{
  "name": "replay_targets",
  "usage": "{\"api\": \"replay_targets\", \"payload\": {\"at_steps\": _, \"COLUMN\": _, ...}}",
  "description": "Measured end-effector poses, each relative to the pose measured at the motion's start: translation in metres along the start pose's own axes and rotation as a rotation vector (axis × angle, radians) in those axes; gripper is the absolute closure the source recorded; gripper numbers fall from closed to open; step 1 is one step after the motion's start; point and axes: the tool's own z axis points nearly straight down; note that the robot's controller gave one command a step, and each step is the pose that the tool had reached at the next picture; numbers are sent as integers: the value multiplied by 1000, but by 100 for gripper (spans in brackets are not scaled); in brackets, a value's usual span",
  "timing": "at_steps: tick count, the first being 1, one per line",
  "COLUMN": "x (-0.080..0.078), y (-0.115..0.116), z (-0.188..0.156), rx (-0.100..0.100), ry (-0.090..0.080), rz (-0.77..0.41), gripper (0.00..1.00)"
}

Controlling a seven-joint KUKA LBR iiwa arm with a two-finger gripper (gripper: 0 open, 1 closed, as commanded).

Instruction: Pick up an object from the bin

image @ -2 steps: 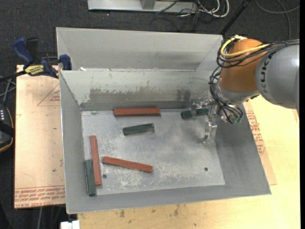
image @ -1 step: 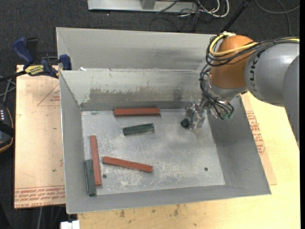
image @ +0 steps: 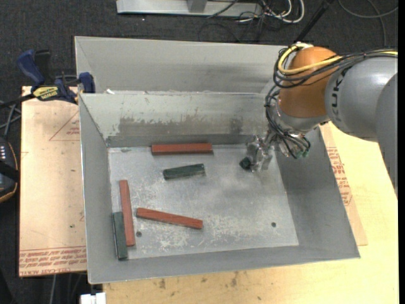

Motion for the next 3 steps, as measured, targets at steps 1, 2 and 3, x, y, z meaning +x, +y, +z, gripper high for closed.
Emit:
{"api": "replay_targets", "payload": {"at_steps": 1, "x": 28, "y": 8, "z": -53, "rx": -6, "ry": 16, "rz": 12, "gripper": 100}}
{"api": "replay_targets", "payload": {"at_steps": 2, "x": 24, "y": 4, "z": -117, "rx": -3, "ry": 10, "rz": -35, "gripper": 100}}
{"api": "replay_targets", "payload": {"at_steps": 3, "x": 72, "y": 39, "z": -22, "rx": -6, "ry": 17, "rz": 19, "gripper": 0}}
